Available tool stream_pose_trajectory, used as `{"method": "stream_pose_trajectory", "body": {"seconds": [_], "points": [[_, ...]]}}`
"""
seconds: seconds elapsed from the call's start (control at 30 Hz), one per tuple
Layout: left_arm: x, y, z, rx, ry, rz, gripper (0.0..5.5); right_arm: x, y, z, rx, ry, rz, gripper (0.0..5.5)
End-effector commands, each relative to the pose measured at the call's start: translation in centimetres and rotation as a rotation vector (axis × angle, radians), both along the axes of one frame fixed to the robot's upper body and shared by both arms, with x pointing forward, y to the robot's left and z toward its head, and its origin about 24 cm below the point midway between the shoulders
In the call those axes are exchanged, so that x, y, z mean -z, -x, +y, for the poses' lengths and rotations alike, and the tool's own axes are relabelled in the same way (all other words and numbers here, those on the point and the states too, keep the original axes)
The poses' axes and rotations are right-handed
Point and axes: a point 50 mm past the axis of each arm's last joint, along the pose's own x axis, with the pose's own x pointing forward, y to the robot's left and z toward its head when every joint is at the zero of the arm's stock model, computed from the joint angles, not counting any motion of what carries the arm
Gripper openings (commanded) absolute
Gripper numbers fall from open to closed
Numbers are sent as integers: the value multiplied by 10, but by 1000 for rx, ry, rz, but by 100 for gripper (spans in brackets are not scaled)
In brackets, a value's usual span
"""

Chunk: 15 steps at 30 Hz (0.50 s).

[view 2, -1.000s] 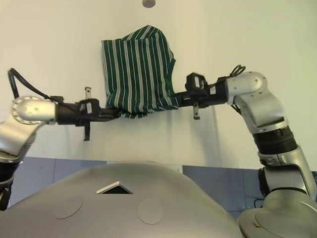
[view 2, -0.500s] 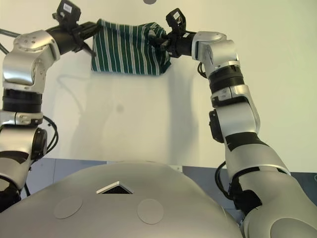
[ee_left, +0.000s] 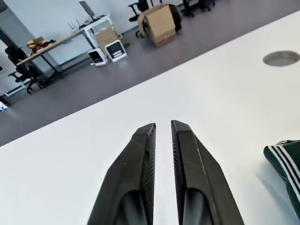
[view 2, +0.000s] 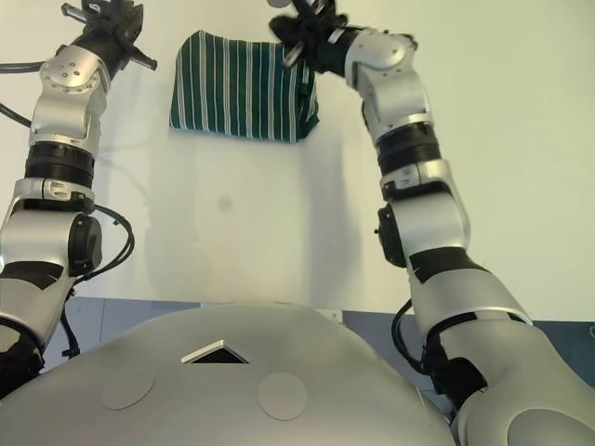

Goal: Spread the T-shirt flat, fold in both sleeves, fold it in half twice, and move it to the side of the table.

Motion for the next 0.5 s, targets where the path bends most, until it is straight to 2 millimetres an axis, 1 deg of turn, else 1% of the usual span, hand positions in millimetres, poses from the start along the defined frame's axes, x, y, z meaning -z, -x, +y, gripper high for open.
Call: {"method": "stream_pose_trajectory", "body": {"seconds": [0.03,0.1,0.13,0.2,0.23,0.27,0.3,0.33,0.37,0.4,0.43,0.47,0.5], "points": [[-2,21,-1,16,87,-38,3,27,16,3,18,59,126,0],[-4,28,-9,27,122,-49,3,40,21,0,96,29,241,0],[-4,30,-12,25,132,-50,3,50,23,-9,164,36,308,0],[-2,34,-17,15,144,-45,3,81,33,-44,348,99,472,0],[-1,35,-19,6,150,-43,3,97,41,-67,455,139,544,0],[0,36,-20,-1,155,-41,3,110,51,-96,587,158,610,0],[1,40,-20,-18,160,-42,3,118,62,-127,734,158,667,0],[4,44,-20,-33,165,-40,3,123,77,-161,913,153,709,0],[7,50,-18,-56,168,-40,3,124,90,-190,1064,153,728,0],[12,57,-16,-83,171,-35,3,124,107,-221,1238,172,735,0],[16,63,-14,-103,173,-28,3,122,125,-247,1383,199,733,0],[20,69,-13,-121,173,-19,3,120,147,-271,1516,246,734,0],[24,74,-14,-130,167,-11,3,120,178,-292,1634,313,751,0]]}}
